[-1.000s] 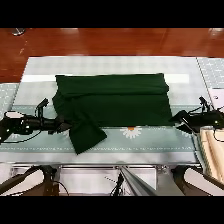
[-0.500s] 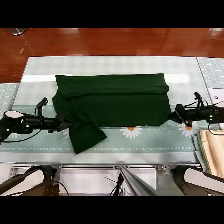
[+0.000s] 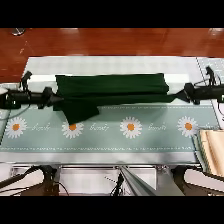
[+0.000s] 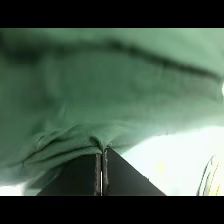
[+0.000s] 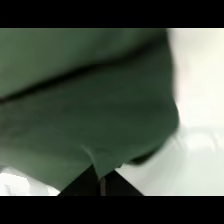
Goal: Fold the shirts.
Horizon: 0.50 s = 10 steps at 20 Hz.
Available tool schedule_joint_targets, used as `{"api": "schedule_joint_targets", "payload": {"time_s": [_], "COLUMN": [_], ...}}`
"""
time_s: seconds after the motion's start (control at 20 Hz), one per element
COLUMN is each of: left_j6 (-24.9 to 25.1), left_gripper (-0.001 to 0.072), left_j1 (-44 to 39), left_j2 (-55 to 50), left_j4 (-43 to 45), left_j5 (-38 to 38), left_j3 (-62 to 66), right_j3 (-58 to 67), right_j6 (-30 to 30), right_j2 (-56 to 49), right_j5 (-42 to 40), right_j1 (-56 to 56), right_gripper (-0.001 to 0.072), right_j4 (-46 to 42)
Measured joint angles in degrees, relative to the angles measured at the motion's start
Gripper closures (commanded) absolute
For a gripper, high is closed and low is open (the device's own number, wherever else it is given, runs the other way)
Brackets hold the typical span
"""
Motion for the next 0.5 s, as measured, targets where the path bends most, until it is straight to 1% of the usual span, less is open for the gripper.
{"api": "schedule_joint_targets", "payload": {"time_s": [0.1,0.35,0.5], "left_j6": [-2.0,-8.8,-10.7], "left_gripper": [0.0673,0.0674,0.0673], "left_j1": [-1.0,-3.5,-4.7], "left_j2": [-5.6,-20.1,-26.8], "left_j4": [0.0,0.1,0.0], "left_j5": [0.5,1.1,1.0], "left_j3": [7.3,25.7,34.5], "right_j3": [5.5,18.2,23.6], "right_j6": [1.6,6.1,7.4], "right_j2": [-3.4,-14.1,-19.8], "right_j5": [-2.0,-5.8,-6.6], "right_j1": [1.9,5.1,6.8], "right_gripper": [0.0689,0.0689,0.0689], "right_j4": [0.2,0.4,0.3]}}
